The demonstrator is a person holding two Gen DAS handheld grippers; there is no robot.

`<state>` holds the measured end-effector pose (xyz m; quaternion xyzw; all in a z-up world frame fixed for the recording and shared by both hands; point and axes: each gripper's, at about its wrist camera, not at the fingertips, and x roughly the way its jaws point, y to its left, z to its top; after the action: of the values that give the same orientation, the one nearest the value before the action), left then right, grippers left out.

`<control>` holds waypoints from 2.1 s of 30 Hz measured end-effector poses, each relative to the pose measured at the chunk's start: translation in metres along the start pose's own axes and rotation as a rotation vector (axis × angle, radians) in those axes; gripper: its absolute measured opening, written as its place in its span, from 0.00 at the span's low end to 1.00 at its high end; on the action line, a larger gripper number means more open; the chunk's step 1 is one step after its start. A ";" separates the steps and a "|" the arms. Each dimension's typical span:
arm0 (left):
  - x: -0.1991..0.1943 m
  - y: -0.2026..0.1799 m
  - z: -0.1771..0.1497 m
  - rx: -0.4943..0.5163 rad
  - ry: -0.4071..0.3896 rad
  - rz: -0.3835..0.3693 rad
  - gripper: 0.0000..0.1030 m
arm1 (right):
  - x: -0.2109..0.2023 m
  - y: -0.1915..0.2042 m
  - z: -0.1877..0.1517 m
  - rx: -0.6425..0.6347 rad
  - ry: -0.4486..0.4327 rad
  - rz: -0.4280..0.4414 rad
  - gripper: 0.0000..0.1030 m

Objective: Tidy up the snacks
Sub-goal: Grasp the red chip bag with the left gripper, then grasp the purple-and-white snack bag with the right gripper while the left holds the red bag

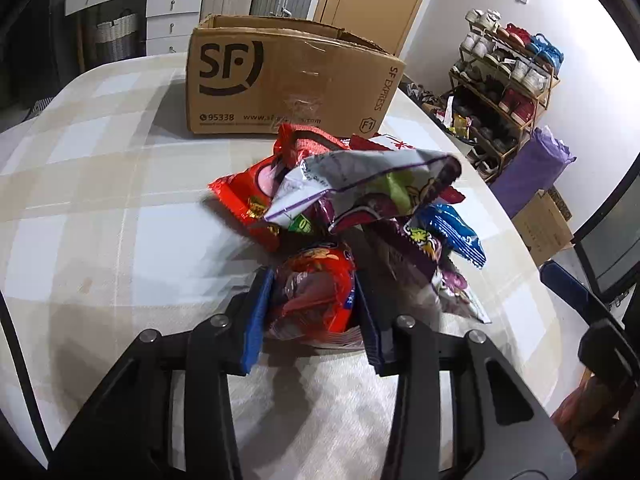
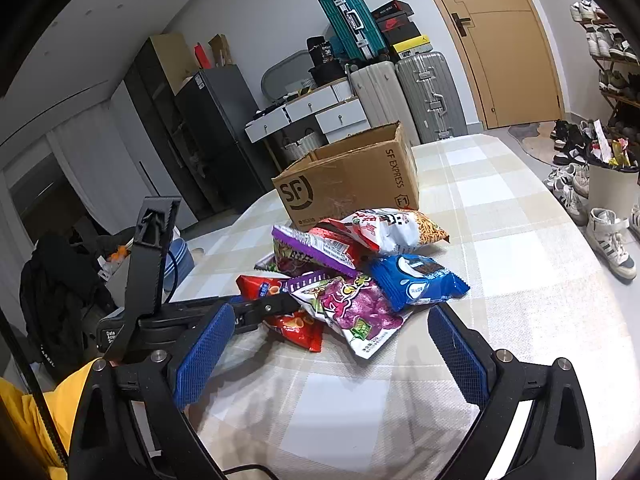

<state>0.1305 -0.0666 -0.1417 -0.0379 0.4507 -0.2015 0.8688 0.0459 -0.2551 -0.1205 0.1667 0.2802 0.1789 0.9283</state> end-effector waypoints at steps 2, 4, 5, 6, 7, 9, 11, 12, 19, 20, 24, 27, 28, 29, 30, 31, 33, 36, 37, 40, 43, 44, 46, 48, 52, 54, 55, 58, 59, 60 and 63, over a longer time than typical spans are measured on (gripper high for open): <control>-0.003 0.003 -0.001 -0.005 0.001 -0.003 0.36 | -0.001 0.002 0.001 -0.002 -0.001 0.002 0.96; -0.006 0.004 -0.003 -0.010 0.003 -0.008 0.35 | 0.000 0.003 0.001 -0.004 0.001 0.000 0.96; -0.009 0.005 -0.007 -0.013 0.001 -0.009 0.35 | 0.001 0.004 0.001 -0.005 0.004 -0.003 0.96; -0.010 0.006 -0.008 -0.011 0.003 -0.014 0.35 | 0.002 0.004 0.002 -0.004 0.006 -0.005 0.96; -0.012 0.007 -0.009 -0.009 0.004 -0.020 0.35 | 0.002 0.004 0.002 -0.001 0.009 -0.007 0.96; -0.020 0.013 -0.017 -0.016 -0.004 -0.028 0.35 | 0.004 0.005 0.002 0.000 0.016 -0.008 0.96; -0.024 0.018 -0.018 -0.028 -0.011 -0.037 0.35 | 0.007 0.008 0.005 -0.006 0.025 -0.009 0.96; -0.026 0.019 -0.019 -0.029 -0.011 -0.040 0.35 | 0.010 0.010 0.007 -0.010 0.036 -0.002 0.96; -0.054 0.044 -0.040 -0.051 -0.034 -0.050 0.35 | 0.036 0.035 0.030 -0.124 0.091 0.003 0.96; -0.056 0.047 -0.041 -0.053 -0.038 -0.050 0.35 | 0.042 0.040 0.034 -0.158 0.103 -0.004 0.96; -0.067 0.063 -0.047 -0.077 -0.050 -0.047 0.35 | 0.074 0.065 0.036 -0.399 0.196 -0.116 0.96; -0.070 0.072 -0.049 -0.095 -0.050 -0.047 0.35 | 0.096 0.084 0.025 -0.592 0.249 -0.175 0.91; -0.070 0.074 -0.050 -0.098 -0.051 -0.046 0.35 | 0.103 0.088 0.021 -0.643 0.265 -0.186 0.88; -0.071 0.076 -0.051 -0.101 -0.050 -0.047 0.35 | 0.110 0.092 0.017 -0.694 0.278 -0.204 0.86; -0.071 0.078 -0.052 -0.102 -0.051 -0.049 0.35 | 0.116 0.092 0.015 -0.712 0.293 -0.206 0.86; -0.073 0.081 -0.053 -0.106 -0.054 -0.052 0.35 | 0.122 0.091 0.014 -0.712 0.313 -0.199 0.84; -0.073 0.082 -0.053 -0.113 -0.056 -0.051 0.35 | 0.131 0.087 0.017 -0.658 0.341 -0.171 0.82; -0.075 0.087 -0.056 -0.125 -0.058 -0.051 0.35 | 0.143 0.076 0.027 -0.555 0.378 -0.122 0.82; -0.075 0.088 -0.056 -0.129 -0.056 -0.051 0.35 | 0.146 0.074 0.028 -0.529 0.388 -0.100 0.82; -0.075 0.092 -0.058 -0.137 -0.052 -0.054 0.35 | 0.158 0.064 0.034 -0.462 0.418 -0.066 0.82; -0.073 0.091 -0.058 -0.140 -0.046 -0.054 0.35 | 0.166 0.060 0.038 -0.431 0.443 -0.037 0.76; -0.073 0.092 -0.059 -0.142 -0.045 -0.053 0.35 | 0.166 0.058 0.038 -0.418 0.447 -0.031 0.65; -0.072 0.092 -0.060 -0.147 -0.044 -0.055 0.35 | 0.169 0.052 0.041 -0.389 0.469 -0.007 0.53; -0.071 0.092 -0.060 -0.148 -0.043 -0.052 0.35 | 0.172 0.051 0.038 -0.378 0.480 0.000 0.50; -0.071 0.091 -0.060 -0.151 -0.041 -0.051 0.35 | 0.173 0.055 0.031 -0.393 0.485 0.005 0.41; -0.071 0.090 -0.061 -0.151 -0.040 -0.051 0.35 | 0.172 0.057 0.029 -0.391 0.476 0.009 0.37; -0.071 0.090 -0.060 -0.151 -0.040 -0.051 0.35 | 0.171 0.057 0.029 -0.386 0.470 0.013 0.33; -0.071 0.090 -0.061 -0.153 -0.039 -0.051 0.35 | 0.169 0.059 0.029 -0.378 0.470 0.033 0.30; -0.071 0.091 -0.061 -0.153 -0.039 -0.051 0.35 | 0.168 0.062 0.029 -0.388 0.465 0.031 0.30; -0.071 0.091 -0.061 -0.153 -0.039 -0.050 0.35 | 0.166 0.065 0.029 -0.408 0.465 0.026 0.30; -0.072 0.091 -0.062 -0.154 -0.038 -0.049 0.35 | 0.160 0.077 0.031 -0.486 0.447 0.037 0.41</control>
<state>0.0728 0.0518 -0.1454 -0.1198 0.4473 -0.1868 0.8664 0.1701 -0.1258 -0.1378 -0.0980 0.4232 0.2894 0.8530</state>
